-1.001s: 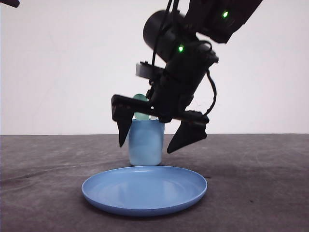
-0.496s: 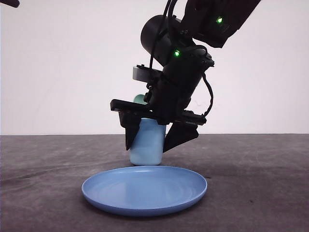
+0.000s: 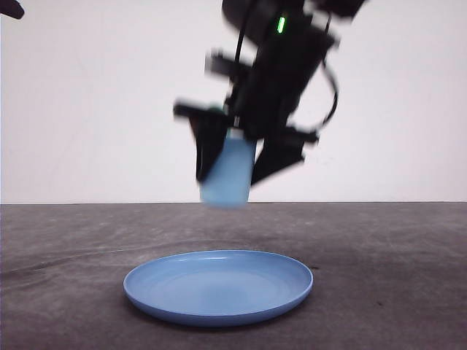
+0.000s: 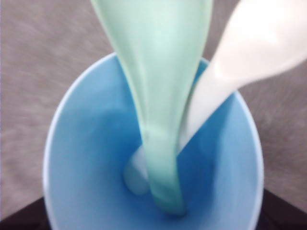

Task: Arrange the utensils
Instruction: 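Lift the cup and move it over the blue plate, then set the cup down on the plate center and open the right gripper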

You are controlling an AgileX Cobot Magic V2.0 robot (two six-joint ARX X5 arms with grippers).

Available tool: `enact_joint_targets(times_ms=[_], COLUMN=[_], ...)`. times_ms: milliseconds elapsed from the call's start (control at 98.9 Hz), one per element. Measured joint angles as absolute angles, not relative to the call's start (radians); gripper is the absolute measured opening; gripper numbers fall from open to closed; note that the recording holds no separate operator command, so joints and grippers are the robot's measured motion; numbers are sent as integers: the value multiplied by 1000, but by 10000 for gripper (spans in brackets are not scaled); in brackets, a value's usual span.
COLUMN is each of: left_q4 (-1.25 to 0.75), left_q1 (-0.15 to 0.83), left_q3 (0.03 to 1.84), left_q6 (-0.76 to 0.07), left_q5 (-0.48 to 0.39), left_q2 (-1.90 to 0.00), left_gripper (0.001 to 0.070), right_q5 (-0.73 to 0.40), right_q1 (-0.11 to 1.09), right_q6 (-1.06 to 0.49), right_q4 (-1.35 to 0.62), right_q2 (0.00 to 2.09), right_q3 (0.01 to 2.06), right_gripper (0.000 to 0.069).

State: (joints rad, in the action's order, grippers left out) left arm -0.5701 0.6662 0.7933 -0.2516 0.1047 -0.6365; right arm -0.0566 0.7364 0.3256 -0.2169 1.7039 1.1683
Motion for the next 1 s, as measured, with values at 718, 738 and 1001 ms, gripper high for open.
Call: enact_joint_targets(times_ms=[718,738,1001], left_q4=[-570,-570,-570], left_q1=[666,666,666], left_q3=[793,793,793], left_q6=[-252,-252,-252], left_q5=[105,105,105], left_q2=[-636,-636,-636], left_gripper=[276,276,276], right_q5=[-182,-186,-186], right_q1=[1024,1028,1036], right_q6=[231,234,312], right_q4=[-415,-397,-124], right_q2=[1370,1371,1451], right_q3=[1032,1010,775], right_gripper=[402,401,399])
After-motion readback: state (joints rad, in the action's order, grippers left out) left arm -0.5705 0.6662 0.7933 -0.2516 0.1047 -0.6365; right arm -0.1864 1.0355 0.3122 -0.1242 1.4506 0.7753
